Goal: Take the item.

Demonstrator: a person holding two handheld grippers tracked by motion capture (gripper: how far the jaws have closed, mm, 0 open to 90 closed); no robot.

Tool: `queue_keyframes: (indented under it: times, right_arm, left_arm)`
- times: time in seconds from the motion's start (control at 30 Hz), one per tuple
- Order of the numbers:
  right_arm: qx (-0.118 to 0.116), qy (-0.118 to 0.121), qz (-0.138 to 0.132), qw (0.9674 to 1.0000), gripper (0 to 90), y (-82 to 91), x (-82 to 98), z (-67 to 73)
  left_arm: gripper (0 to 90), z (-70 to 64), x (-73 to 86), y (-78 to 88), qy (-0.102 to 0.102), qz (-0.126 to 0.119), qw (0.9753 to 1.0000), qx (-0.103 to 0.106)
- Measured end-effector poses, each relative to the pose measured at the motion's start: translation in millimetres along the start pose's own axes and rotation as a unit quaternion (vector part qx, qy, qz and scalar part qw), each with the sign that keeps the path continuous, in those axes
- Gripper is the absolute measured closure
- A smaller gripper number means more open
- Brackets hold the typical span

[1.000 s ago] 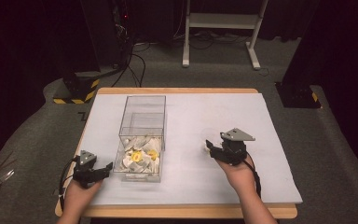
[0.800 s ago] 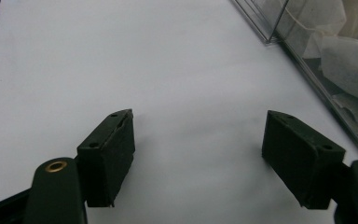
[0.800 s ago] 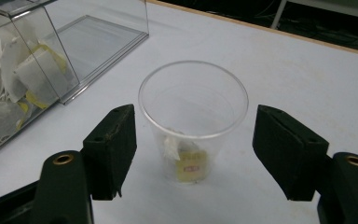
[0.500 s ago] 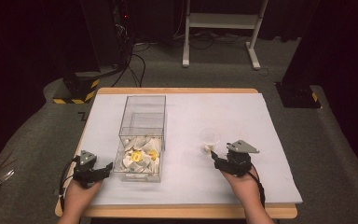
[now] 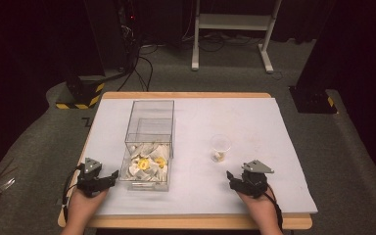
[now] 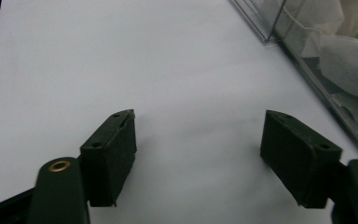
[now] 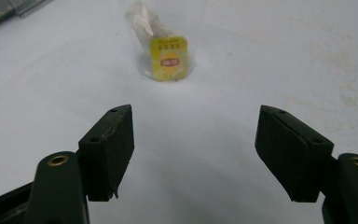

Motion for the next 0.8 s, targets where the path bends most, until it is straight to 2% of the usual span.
queue_keyframes:
  times: [0.07, 0.2, 0.27, 0.37, 0.5, 0.53, 0.57, 0.6, 0.63, 0.67, 0.8]
  right_arm:
    - [0.005, 0.006, 0.005, 1.0000, 28.5, -0.4, 3.3, 0.0]
    - [0.007, 0.005, 0.016, 0.9998, 27.9, -3.3, 10.1, -1.2]
    - [0.006, 0.002, 0.022, 0.9997, 27.8, -5.1, 13.8, -1.9]
    - [0.009, 0.007, 0.026, 0.9996, 27.8, -5.9, 15.3, -1.3]
    - [0.004, 0.012, 0.037, 0.9993, 28.3, -8.4, 16.6, 0.6]
    - [0.003, 0.011, 0.037, 0.9993, 28.1, -8.4, 16.6, 0.4]
    - [0.001, 0.006, 0.038, 0.9992, 27.6, -8.5, 16.7, -0.2]
    - [0.000, 0.003, 0.039, 0.9992, 27.4, -8.8, 16.8, -0.8]
    - [-0.001, 0.001, 0.039, 0.9992, 27.4, -9.0, 16.9, -1.0]
    - [-0.001, 0.000, 0.039, 0.9992, 27.4, -9.1, 16.9, -1.2]
    - [-0.002, -0.003, 0.041, 0.9992, 26.9, -9.2, 17.0, -1.7]
  left_arm:
    - [32.0, -2.0, 0.0, 0.7, -0.007, -0.002, 1.0000, 0.000]
    - [31.2, -3.8, 0.3, 1.3, -0.009, -0.002, 0.9999, -0.012]
    - [28.9, -2.7, 0.2, 1.1, -0.006, 0.000, 0.9999, -0.015]
    - [26.9, -1.0, 0.3, 0.3, 0.011, 0.003, 0.9999, -0.012]
    - [25.6, 0.6, 0.6, 0.9, 0.011, 0.006, 0.9999, 0.000]
    - [23.9, 0.8, 0.7, 0.7, 0.008, 0.007, 0.9999, 0.009]
    - [19.6, 0.6, 0.6, 0.7, 0.005, 0.010, 0.9999, 0.013]
    - [19.3, 0.7, 0.4, 0.7, 0.000, 0.010, 0.9999, 0.011]
    - [19.1, -0.5, 0.6, 0.8, 0.008, 0.011, 0.9998, 0.016]
    - [18.5, 0.6, 0.3, 1.3, 0.003, 0.011, 0.9998, 0.017]
    - [18.5, 2.2, 0.7, 5.5, 0.016, 0.004, 0.9992, 0.035]
Point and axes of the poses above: each handheld gripper's, and its own axes: y roughly backward along the jaws, x roughly out of its underside, z roughly to its left, the point moved 3 cm from there along -y, roughly forward along the jaws, and after that the axes turned 5 degrees about -z, right-handed, at the moved point
